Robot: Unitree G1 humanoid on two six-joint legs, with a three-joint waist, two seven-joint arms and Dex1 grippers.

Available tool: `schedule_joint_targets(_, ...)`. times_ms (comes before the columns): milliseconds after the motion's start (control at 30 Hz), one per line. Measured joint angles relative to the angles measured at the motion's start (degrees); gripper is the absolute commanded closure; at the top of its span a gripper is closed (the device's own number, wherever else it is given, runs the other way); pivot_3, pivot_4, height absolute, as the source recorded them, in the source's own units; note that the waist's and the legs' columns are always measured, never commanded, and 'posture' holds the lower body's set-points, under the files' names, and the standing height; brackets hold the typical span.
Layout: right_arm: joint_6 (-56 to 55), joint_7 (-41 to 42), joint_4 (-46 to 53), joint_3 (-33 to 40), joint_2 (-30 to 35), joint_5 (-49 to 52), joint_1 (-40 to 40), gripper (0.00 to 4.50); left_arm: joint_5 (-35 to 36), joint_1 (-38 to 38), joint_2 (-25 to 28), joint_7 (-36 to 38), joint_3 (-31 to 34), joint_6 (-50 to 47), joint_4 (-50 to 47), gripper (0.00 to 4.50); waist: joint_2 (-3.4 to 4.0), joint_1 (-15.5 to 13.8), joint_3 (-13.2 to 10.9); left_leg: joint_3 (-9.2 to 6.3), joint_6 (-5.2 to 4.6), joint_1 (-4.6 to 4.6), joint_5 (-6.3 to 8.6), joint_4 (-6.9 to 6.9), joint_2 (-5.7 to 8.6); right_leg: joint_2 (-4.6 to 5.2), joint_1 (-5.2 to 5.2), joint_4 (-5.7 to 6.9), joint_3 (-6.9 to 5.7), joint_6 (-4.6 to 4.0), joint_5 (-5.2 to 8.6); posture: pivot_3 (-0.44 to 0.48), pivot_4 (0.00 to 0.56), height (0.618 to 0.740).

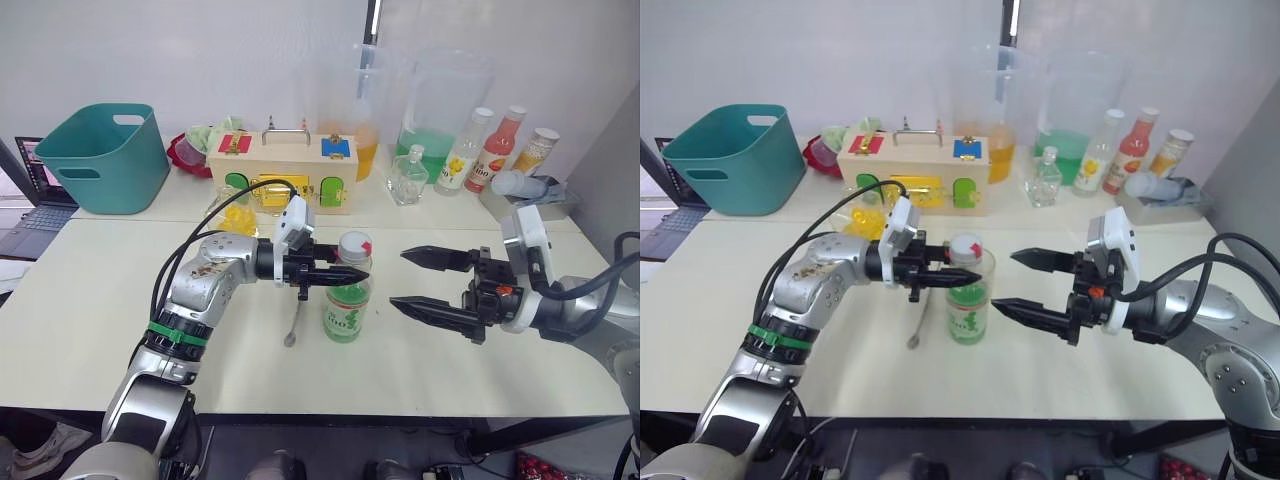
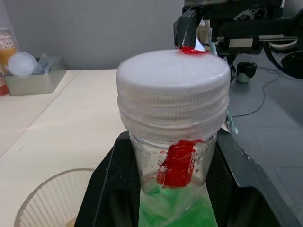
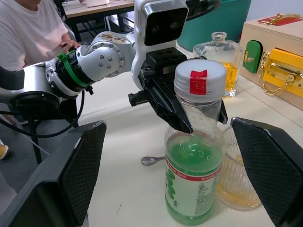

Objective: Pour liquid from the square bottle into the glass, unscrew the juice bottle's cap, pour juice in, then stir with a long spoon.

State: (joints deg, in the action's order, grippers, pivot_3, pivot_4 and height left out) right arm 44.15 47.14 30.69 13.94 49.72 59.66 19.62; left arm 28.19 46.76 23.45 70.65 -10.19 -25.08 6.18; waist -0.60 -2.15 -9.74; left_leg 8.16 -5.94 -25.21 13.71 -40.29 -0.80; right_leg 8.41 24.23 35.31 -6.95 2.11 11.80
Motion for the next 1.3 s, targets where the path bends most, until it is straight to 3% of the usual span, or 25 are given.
schedule_joint_targets(600,0.1,-1.2,-2.0,-4.6,-2.1,-4.3,6.6,0.0,0.1,-8.5,0.9,-7.2,-0.4,-7.0,-16.6,3.17,0.01,0.2,0.0,-0.03,0.01,0.01,0.0,-0.02,-0.01,0.0,0.01,0.06,0.02,0.01,-0.01,0.0,0.15,0.733)
schedule_joint_targets(1000,1.8,-6.7,-1.4,-9.4,-5.4,-6.8,9.6,0.0,0.0,-8.5,1.1,-8.1,-1.2,-6.3,-16.9,3.17,0.02,0.0,0.0,-0.02,0.02,0.01,0.0,-0.03,0.0,0.0,0.0,0.08,0.01,0.01,-0.01,0.0,0.15,0.733)
schedule_joint_targets(1300,2.3,-4.4,-0.9,-11.0,-5.7,-6.5,11.0,2.79,0.2,-8.5,1.9,-7.8,-1.2,-5.9,-16.6,3.17,0.02,0.2,0.0,-0.02,0.02,0.02,0.0,-0.04,0.0,-0.02,0.0,0.09,0.01,0.01,-0.01,0.0,0.15,0.733)
